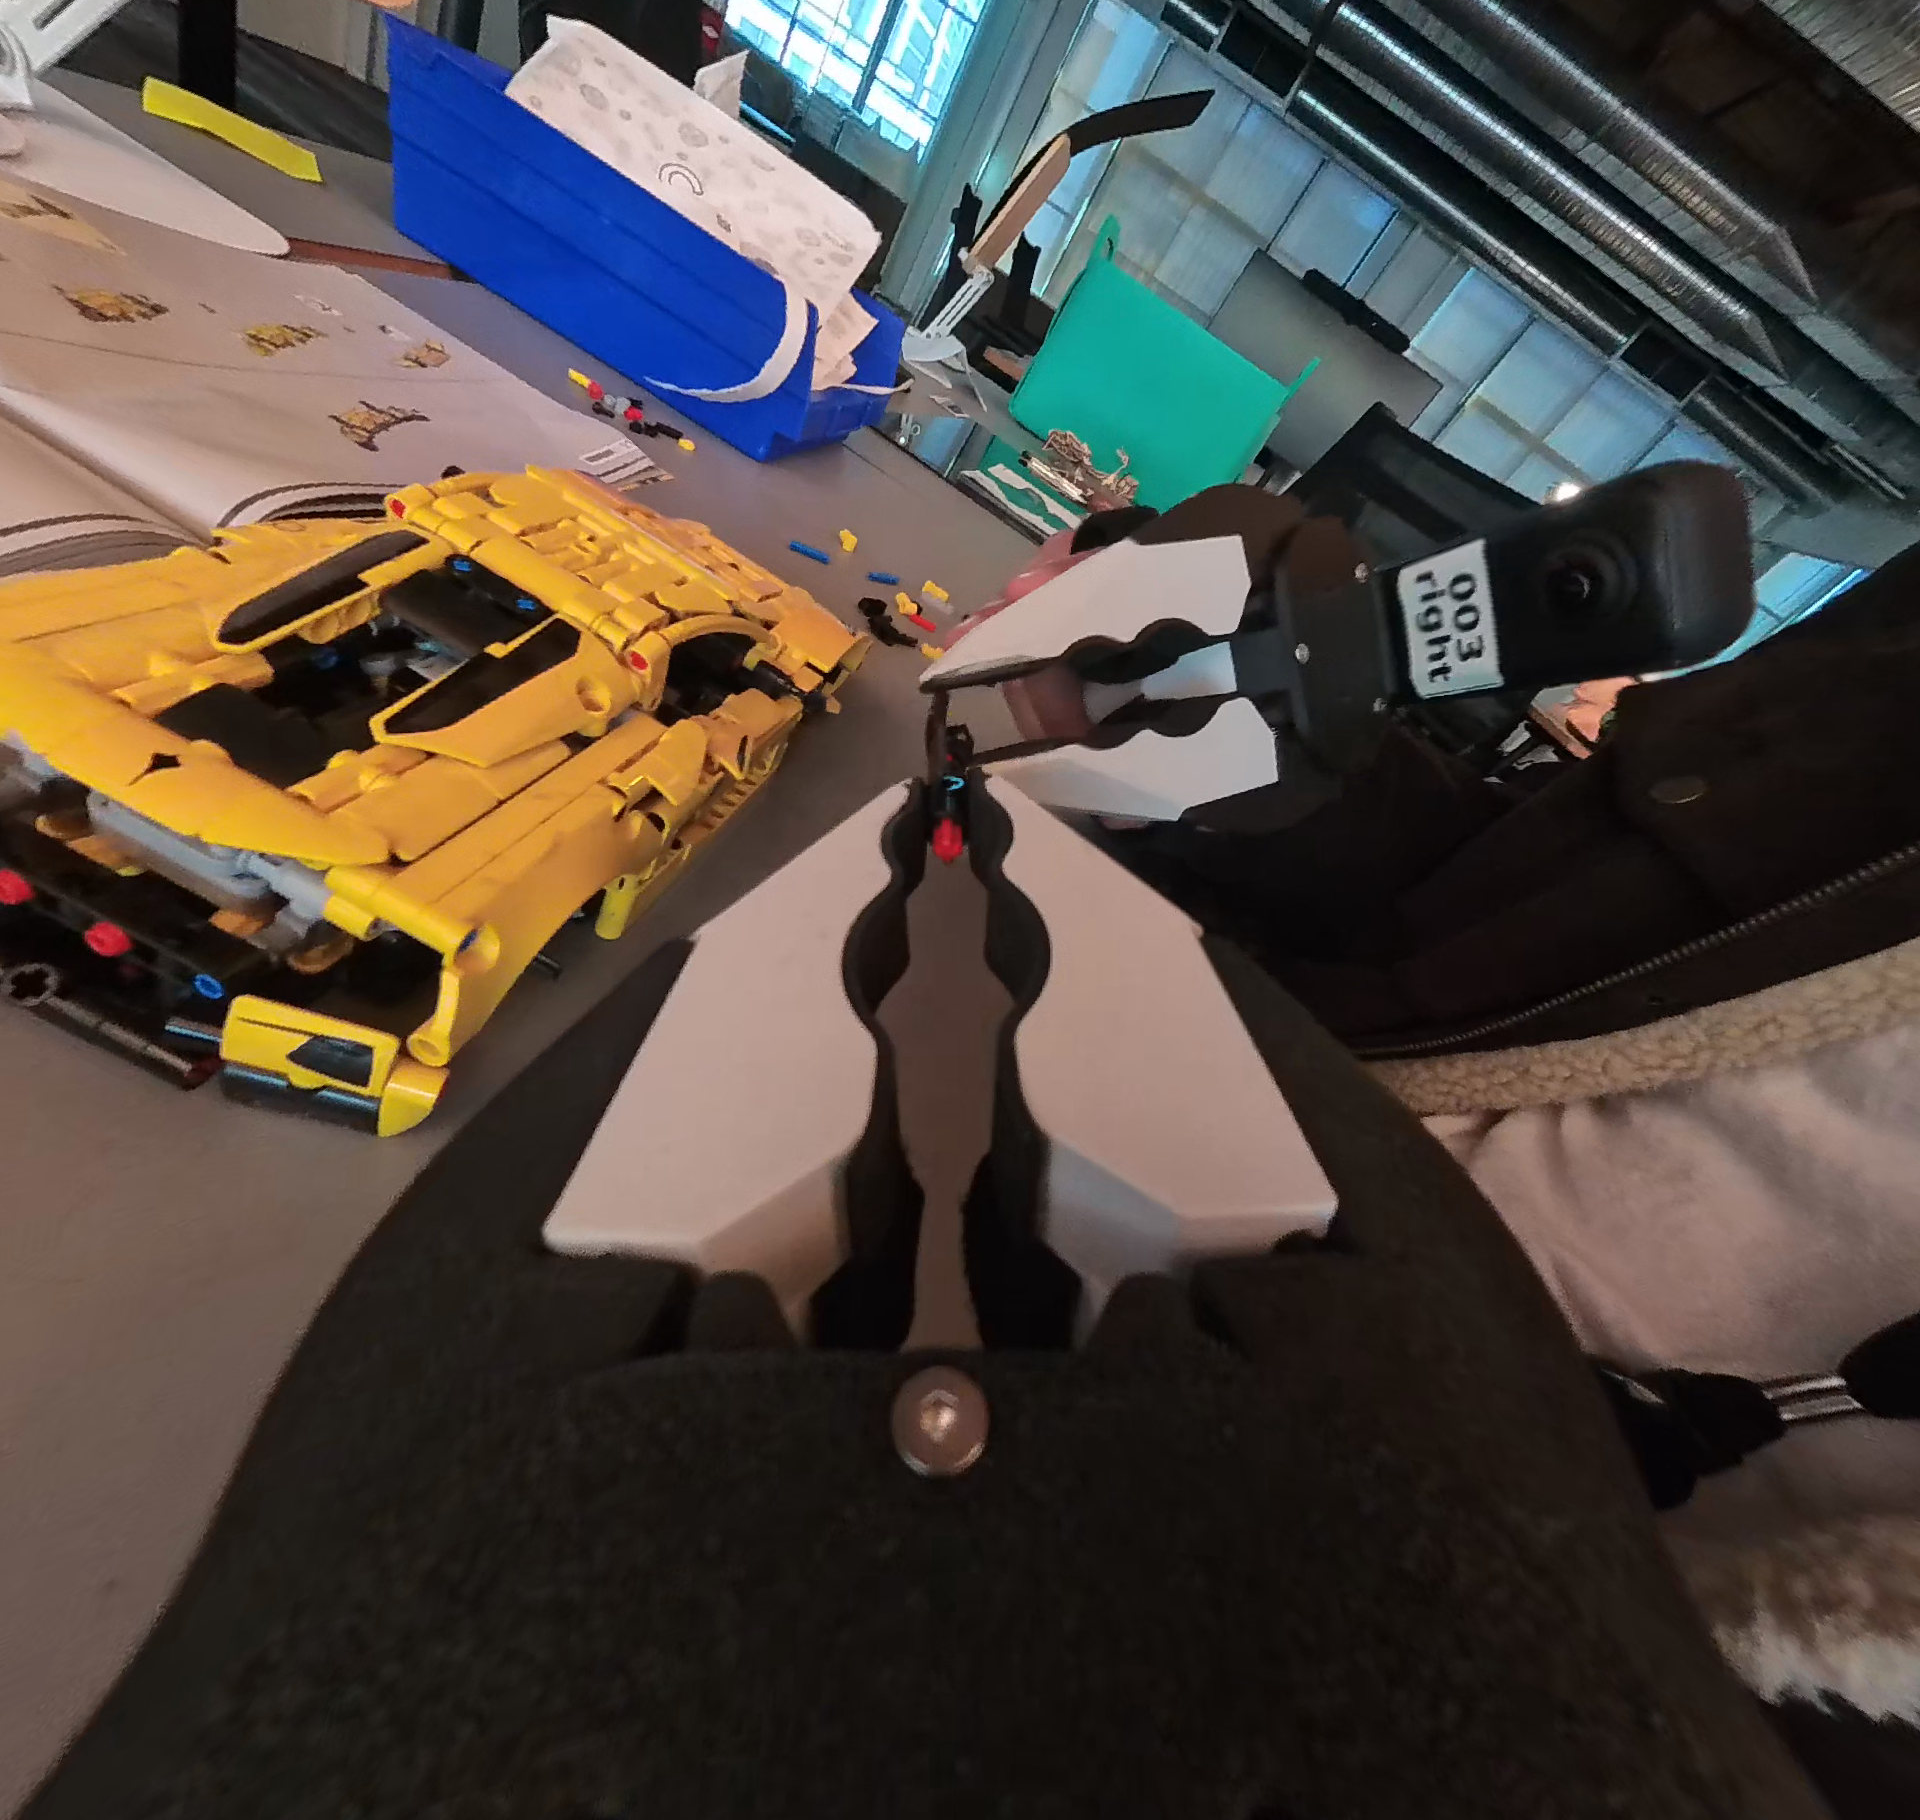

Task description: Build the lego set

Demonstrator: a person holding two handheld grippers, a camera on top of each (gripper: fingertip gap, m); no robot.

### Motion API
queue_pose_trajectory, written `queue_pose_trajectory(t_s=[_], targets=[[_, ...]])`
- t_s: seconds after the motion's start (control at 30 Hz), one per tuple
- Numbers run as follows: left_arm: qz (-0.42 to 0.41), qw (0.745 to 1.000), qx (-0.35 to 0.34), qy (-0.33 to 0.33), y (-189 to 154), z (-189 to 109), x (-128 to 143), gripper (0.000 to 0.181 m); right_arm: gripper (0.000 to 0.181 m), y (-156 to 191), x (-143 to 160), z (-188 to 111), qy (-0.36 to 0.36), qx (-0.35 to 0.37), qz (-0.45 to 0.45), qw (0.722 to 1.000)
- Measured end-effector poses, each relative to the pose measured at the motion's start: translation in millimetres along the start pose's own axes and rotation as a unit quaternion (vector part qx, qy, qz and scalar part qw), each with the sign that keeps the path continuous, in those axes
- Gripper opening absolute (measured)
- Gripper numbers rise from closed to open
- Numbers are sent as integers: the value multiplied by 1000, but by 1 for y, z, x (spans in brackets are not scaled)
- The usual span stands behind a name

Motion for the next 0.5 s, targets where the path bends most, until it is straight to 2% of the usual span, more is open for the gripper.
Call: queue_pose_trajectory(t_s=[0.17, 0.37, 0.43, 0.5], targets=[[-6, 1000, -13, 6, 4, 0, 2, 7, 15, 2, 2, 3, 17, 12, -19, 1000], [-17, 1000, -16, 0, 7, 1, 0, 7, 15, 1, 4, 8, 29, 12, 25, 999], [-27, 1000, -4, -11, 8, 3, -8, 7, 15, -6, 2, 8, 23, 6, 42, 999], [-35, 999, 11, -27, 9, 6, -27, 7, 16, -25, -5, 10, 20, 5, 42, 999]])
Point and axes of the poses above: each gripper's, where its closed fingertips meet, z out along the fingers, x out of its underside, y = z × x across the jaws, the point moved 3 cm from there along -z, back along the fingers, and after that the axes turned 8 degrees about x, right-handed, at the moved point
